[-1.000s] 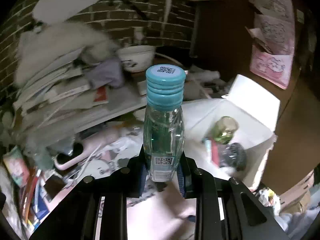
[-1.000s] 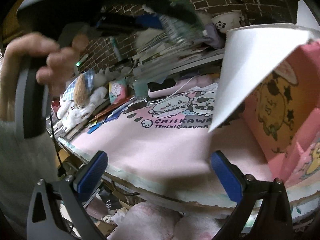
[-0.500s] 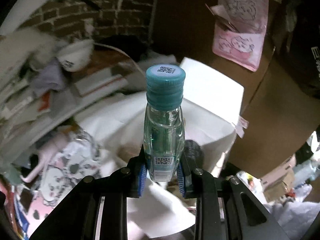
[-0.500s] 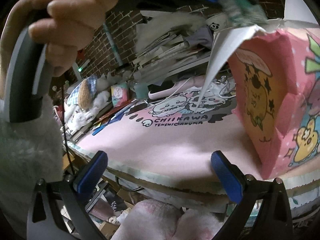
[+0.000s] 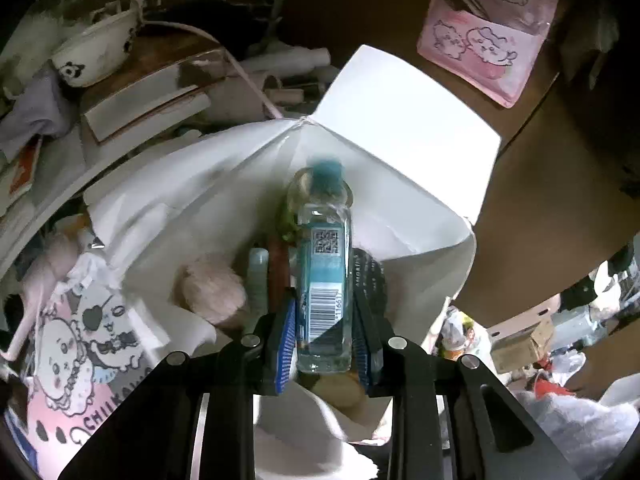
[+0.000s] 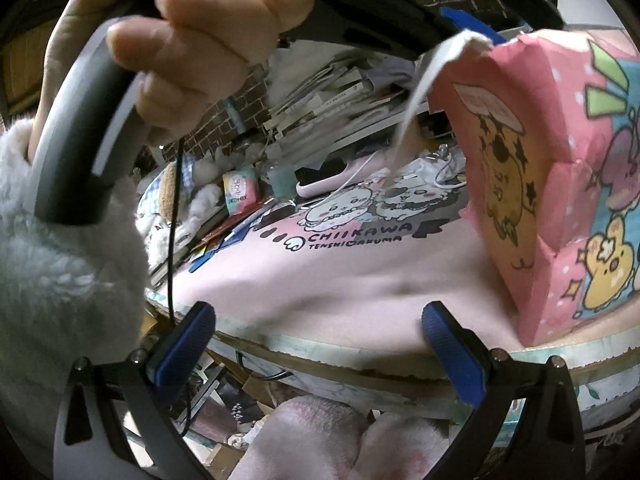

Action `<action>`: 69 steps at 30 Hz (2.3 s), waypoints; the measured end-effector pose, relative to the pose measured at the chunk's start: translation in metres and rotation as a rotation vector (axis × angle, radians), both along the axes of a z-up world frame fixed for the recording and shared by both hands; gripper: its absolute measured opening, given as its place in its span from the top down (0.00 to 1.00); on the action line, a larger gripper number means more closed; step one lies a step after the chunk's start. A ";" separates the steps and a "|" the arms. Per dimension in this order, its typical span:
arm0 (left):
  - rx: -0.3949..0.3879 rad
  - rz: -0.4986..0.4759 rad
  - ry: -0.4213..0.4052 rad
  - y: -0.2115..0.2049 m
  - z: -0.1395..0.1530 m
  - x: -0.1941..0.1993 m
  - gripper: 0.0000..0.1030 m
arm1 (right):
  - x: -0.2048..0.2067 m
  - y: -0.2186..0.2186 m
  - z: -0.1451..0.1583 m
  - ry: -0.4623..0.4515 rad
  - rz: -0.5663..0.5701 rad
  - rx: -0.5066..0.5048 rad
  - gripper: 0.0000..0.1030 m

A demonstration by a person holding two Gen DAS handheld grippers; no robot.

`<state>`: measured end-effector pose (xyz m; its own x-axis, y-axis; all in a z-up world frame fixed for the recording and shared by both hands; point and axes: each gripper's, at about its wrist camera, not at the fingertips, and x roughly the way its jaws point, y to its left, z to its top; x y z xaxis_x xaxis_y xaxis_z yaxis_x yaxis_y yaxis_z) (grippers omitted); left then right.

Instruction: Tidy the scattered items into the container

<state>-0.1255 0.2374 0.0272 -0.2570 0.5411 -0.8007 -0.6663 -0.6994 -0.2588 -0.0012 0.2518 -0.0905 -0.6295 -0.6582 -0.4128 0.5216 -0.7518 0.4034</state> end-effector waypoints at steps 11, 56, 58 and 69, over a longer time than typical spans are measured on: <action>-0.076 0.048 0.085 -0.002 -0.003 0.004 0.77 | -0.002 -0.001 -0.004 -0.020 0.004 -0.015 0.00; 0.070 0.324 0.384 -0.085 0.051 0.065 0.15 | 0.004 -0.007 0.018 0.069 -0.026 0.051 0.00; 0.085 0.389 0.424 -0.101 0.055 0.076 0.12 | 0.005 -0.013 0.022 0.087 -0.016 0.068 0.00; 0.082 0.834 0.603 -0.202 0.068 0.139 0.01 | 0.010 -0.063 0.074 0.182 -0.056 0.263 0.00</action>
<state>0.0138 0.0350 0.0951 -0.9222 0.0543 -0.3828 -0.0127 -0.9938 -0.1104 0.0092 0.1889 -0.0163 -0.7408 -0.5062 -0.4416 0.5220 -0.8475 0.0959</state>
